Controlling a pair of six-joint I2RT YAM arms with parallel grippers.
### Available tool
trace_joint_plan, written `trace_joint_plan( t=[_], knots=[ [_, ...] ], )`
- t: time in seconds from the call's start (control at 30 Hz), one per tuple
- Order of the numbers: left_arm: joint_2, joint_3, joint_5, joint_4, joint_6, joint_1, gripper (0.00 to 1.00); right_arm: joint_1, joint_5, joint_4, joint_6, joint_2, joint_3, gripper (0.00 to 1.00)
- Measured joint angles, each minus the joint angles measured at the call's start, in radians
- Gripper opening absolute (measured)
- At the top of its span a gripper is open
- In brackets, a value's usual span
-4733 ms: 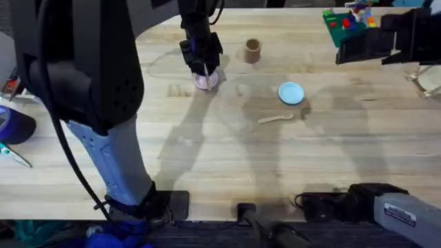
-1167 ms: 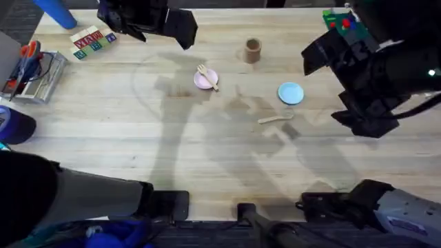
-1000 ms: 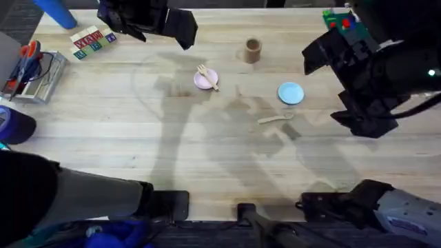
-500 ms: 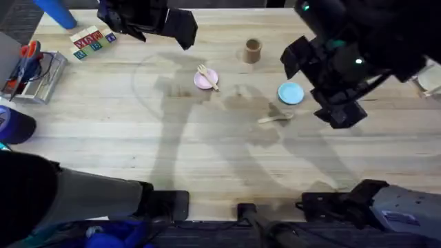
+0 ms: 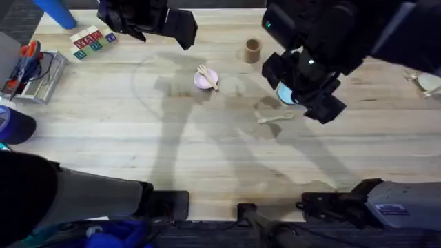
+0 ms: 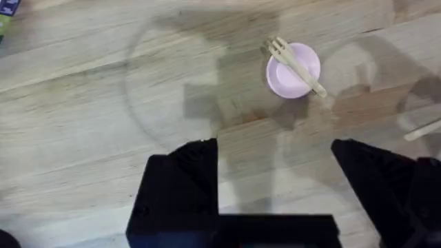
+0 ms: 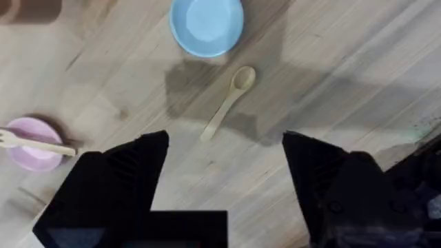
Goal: Pick up a utensil and set it on the pink plate, then put the other utensil in the container.
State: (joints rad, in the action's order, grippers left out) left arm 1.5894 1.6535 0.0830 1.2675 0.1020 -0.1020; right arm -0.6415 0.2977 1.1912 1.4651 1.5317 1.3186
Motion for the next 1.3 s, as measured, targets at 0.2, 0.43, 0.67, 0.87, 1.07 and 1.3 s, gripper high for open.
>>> trace_joint_plan(
  t=[0.2,0.43,0.67,0.87,1.07,1.3],
  knots=[
    [0.0,0.0,0.0,0.0,0.0,0.0,0.993,-0.002,-0.019,-0.07,-0.021,0.057,-0.017,0.995],
    [0.0,0.0,0.0,0.0,0.0,0.0,0.993,-0.01,-0.063,-0.164,-0.01,0.057,-0.099,0.995],
    [0.0,0.0,0.0,0.0,0.0,0.0,0.993,-0.01,-0.097,-0.312,0.04,0.057,-0.205,0.995],
    [0.0,0.0,0.0,0.0,0.0,0.0,0.993,-0.008,-0.093,-0.314,0.102,0.057,-0.233,0.995],
    [0.0,0.0,0.0,0.0,0.0,0.0,0.993,0.025,-0.078,-0.302,0.192,0.057,-0.237,0.994],
    [0.0,0.0,0.0,0.0,0.0,0.0,0.993,0.051,-0.058,-0.314,0.233,0.063,-0.237,0.995]
  ],
)
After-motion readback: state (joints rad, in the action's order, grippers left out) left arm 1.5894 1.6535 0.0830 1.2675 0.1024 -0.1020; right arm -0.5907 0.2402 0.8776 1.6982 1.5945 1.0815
